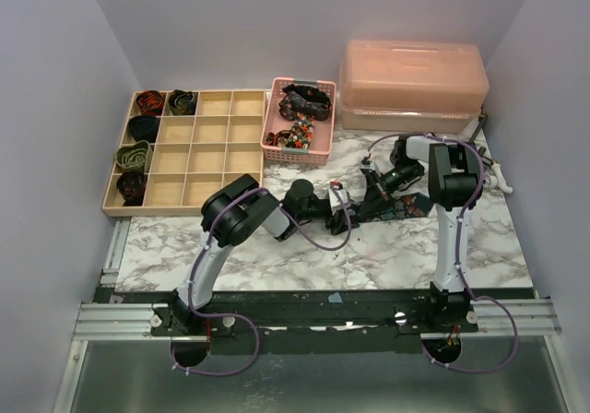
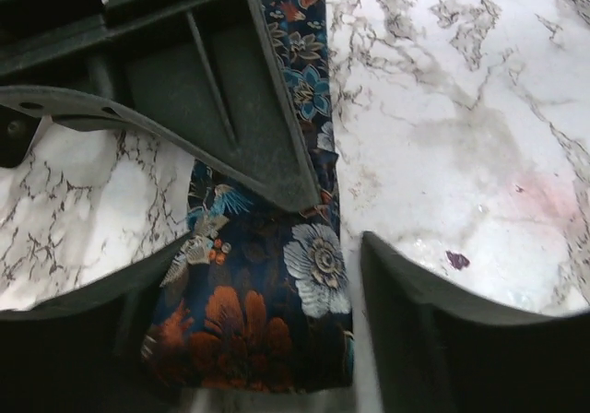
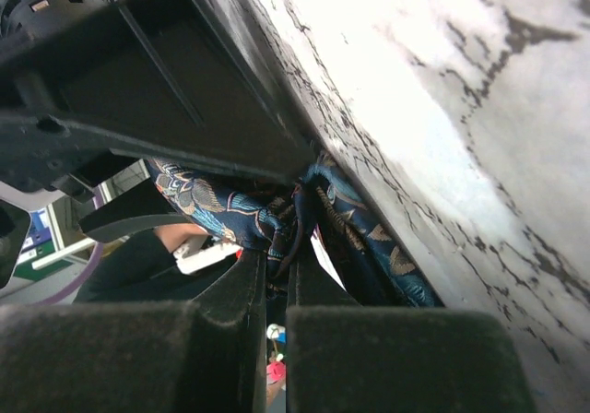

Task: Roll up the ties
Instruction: Roll the tie at the center of the board.

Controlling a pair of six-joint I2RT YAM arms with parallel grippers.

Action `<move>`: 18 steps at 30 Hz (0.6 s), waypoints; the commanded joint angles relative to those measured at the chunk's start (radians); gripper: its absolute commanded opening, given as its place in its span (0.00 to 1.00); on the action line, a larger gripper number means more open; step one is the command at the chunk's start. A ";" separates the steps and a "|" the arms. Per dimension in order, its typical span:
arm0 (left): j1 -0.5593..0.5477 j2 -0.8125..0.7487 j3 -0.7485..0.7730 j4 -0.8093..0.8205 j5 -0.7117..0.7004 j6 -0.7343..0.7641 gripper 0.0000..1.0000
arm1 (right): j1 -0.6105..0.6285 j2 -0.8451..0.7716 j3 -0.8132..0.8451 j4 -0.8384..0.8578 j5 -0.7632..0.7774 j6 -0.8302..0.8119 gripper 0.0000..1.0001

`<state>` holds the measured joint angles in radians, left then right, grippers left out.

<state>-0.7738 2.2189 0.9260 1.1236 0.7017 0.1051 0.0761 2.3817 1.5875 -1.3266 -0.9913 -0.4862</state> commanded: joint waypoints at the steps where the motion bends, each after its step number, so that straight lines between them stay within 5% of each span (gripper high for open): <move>1: -0.025 0.066 0.022 0.024 -0.042 0.004 0.50 | -0.007 0.123 -0.066 0.144 0.212 0.087 0.00; 5: -0.018 -0.018 -0.033 -0.132 -0.064 0.054 0.22 | -0.007 0.074 -0.085 0.163 0.206 0.092 0.04; 9: -0.009 -0.142 -0.010 -0.520 -0.083 0.117 0.09 | -0.008 -0.058 -0.098 0.156 0.145 0.078 0.34; 13: -0.013 -0.199 0.089 -0.929 -0.152 0.169 0.02 | -0.016 -0.171 -0.096 0.116 0.101 0.062 0.51; 18: -0.026 -0.202 0.180 -1.202 -0.243 0.207 0.02 | -0.014 -0.242 -0.128 0.101 -0.023 0.062 0.60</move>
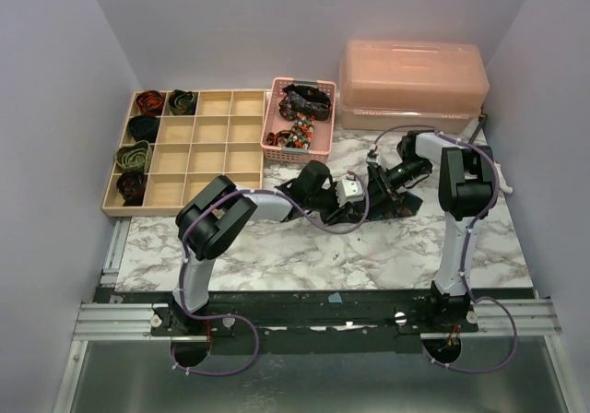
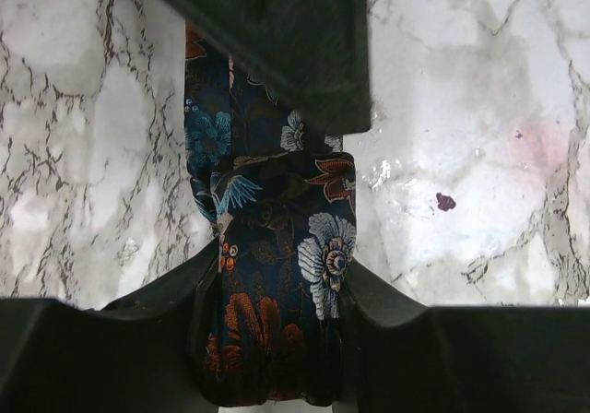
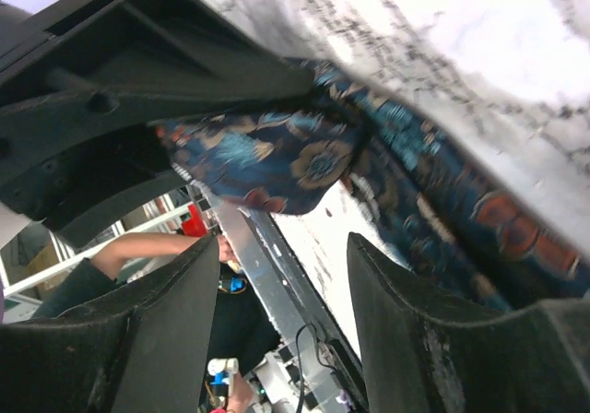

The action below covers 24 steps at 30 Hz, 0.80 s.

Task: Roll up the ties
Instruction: Roll the tie at the center of the board.

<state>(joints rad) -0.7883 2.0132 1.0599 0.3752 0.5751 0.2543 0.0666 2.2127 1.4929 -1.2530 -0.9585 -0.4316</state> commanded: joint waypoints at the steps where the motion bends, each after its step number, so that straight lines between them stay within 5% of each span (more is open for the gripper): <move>1: -0.015 0.007 0.060 -0.488 -0.125 0.056 0.03 | 0.002 -0.081 -0.047 0.047 -0.077 0.032 0.61; 12: -0.042 0.055 0.180 -0.629 -0.145 0.024 0.10 | 0.080 0.013 0.011 0.146 -0.121 0.157 0.64; 16: -0.045 0.067 0.207 -0.652 -0.150 0.026 0.11 | 0.102 0.038 0.021 0.139 -0.048 0.138 0.44; 20: -0.042 0.071 0.214 -0.656 -0.135 0.023 0.16 | 0.097 0.060 -0.015 0.146 0.068 0.105 0.01; 24: -0.012 0.034 0.150 -0.545 -0.059 0.000 0.38 | 0.055 0.099 -0.021 0.176 0.143 0.108 0.00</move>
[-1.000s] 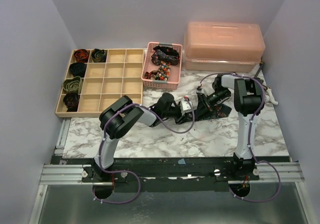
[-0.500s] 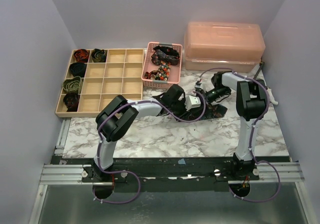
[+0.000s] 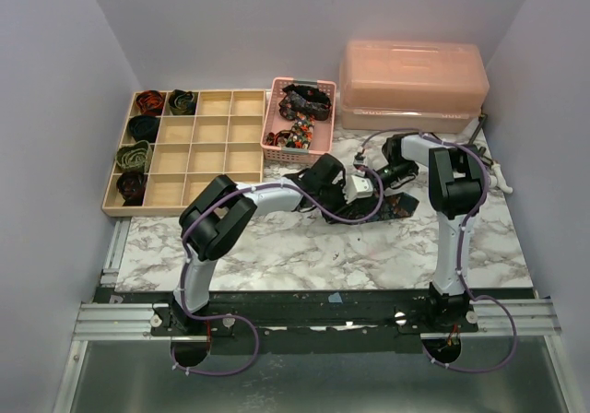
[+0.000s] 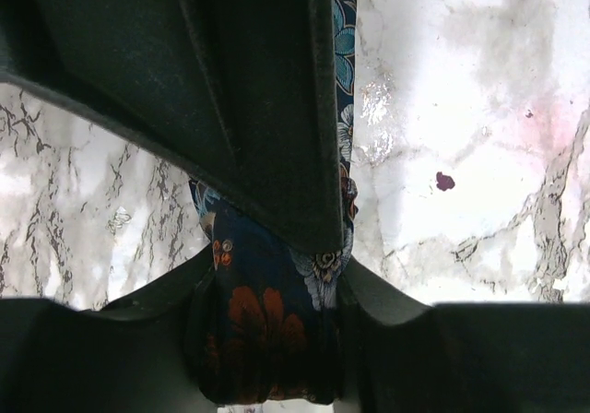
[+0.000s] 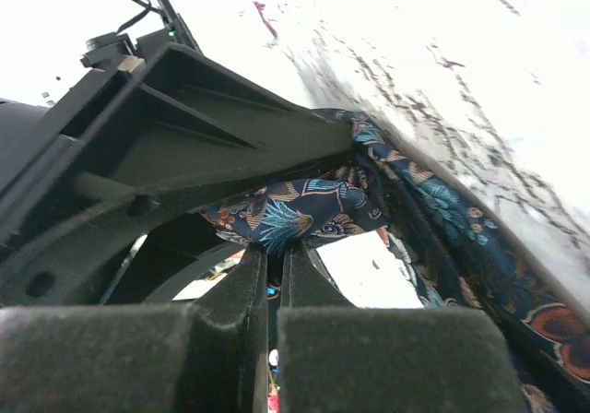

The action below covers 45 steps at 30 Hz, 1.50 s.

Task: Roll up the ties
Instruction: Roll the tie at the center of the board.

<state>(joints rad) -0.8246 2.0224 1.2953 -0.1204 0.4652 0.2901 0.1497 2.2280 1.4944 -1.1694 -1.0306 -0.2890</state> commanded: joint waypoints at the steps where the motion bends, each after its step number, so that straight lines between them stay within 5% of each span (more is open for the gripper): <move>1: 0.037 0.004 -0.117 0.015 0.072 -0.047 0.44 | -0.044 0.097 -0.018 0.090 0.218 -0.040 0.00; 7: 0.090 -0.064 -0.310 0.470 0.170 -0.058 0.61 | -0.082 0.168 0.000 0.056 0.226 -0.064 0.00; 17: 0.063 0.029 -0.329 0.815 0.262 -0.070 0.73 | -0.104 0.196 -0.008 0.048 0.262 -0.044 0.00; 27: 0.006 0.085 -0.261 0.728 0.170 0.051 0.61 | -0.104 0.213 0.011 0.007 0.245 -0.062 0.00; 32: 0.013 0.036 -0.342 0.779 0.168 0.067 0.75 | -0.102 0.191 -0.019 -0.002 0.271 -0.094 0.00; 38: 0.047 -0.059 -0.475 0.873 0.274 0.081 0.81 | -0.088 0.183 -0.023 -0.047 0.311 -0.172 0.00; 45: 0.033 -0.084 -0.494 0.936 0.212 0.057 0.89 | -0.060 0.189 -0.023 -0.067 0.278 -0.191 0.00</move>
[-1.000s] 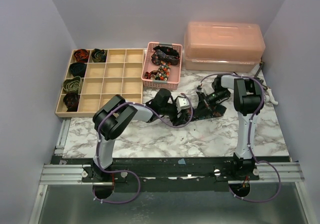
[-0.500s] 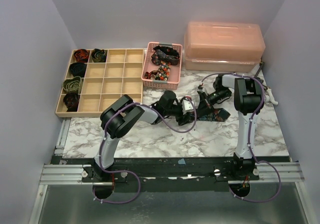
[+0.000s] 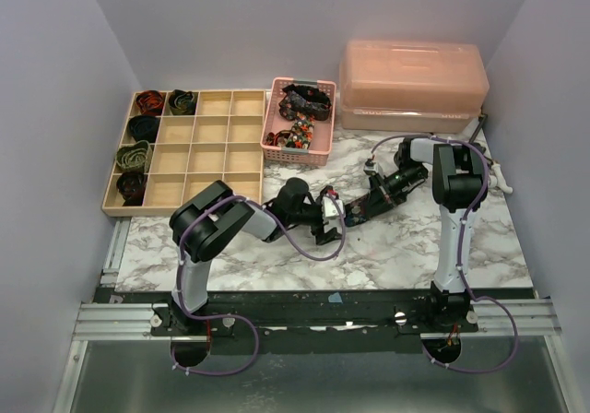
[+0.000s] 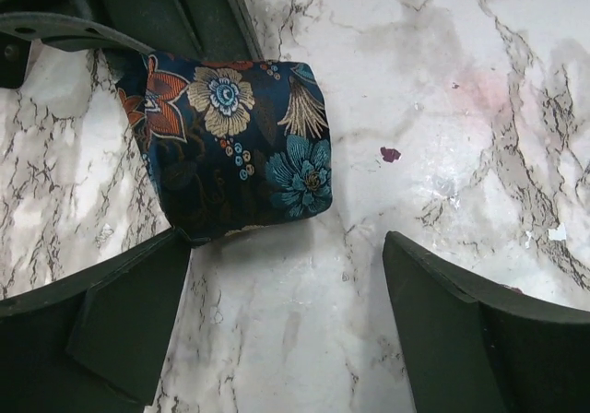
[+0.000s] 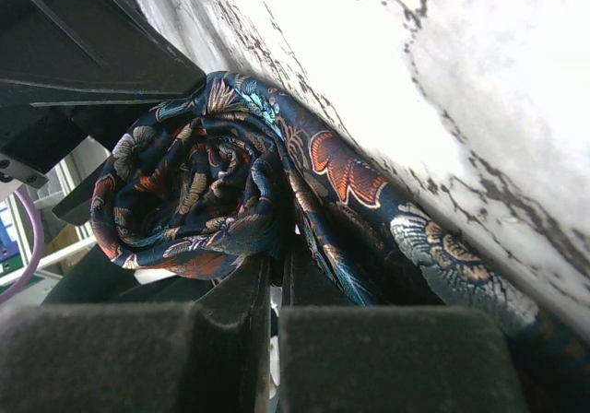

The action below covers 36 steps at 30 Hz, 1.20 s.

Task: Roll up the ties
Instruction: Roll the tie at the center of the board.

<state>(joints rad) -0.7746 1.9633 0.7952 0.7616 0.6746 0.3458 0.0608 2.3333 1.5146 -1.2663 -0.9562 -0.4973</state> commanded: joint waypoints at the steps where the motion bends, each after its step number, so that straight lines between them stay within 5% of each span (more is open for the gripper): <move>1: -0.022 -0.020 0.020 0.050 -0.021 0.002 0.90 | 0.035 0.085 -0.042 0.029 0.202 0.017 0.00; 9: -0.071 0.019 0.105 0.008 -0.137 0.031 0.94 | 0.053 0.100 -0.010 0.009 0.196 0.013 0.00; 16: -0.089 0.043 0.214 -0.245 -0.154 0.045 0.70 | 0.057 0.097 0.010 -0.014 0.186 0.008 0.00; 22: -0.075 0.039 0.148 -0.290 -0.199 0.041 0.70 | 0.058 0.086 0.015 -0.027 0.170 0.011 0.00; 25: -0.075 0.053 0.171 -0.317 -0.203 0.037 0.59 | 0.059 0.081 0.019 -0.036 0.163 0.006 0.00; 30: -0.065 0.060 0.207 -0.358 -0.170 0.013 0.24 | 0.060 0.045 0.026 -0.070 0.131 -0.017 0.02; 36: -0.032 0.054 0.202 -0.451 -0.057 -0.017 0.05 | 0.037 -0.069 0.072 -0.154 -0.006 -0.057 0.32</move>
<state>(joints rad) -0.8383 1.9900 0.9962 0.4572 0.5415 0.3534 0.1036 2.3398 1.5574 -1.3643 -0.9321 -0.5430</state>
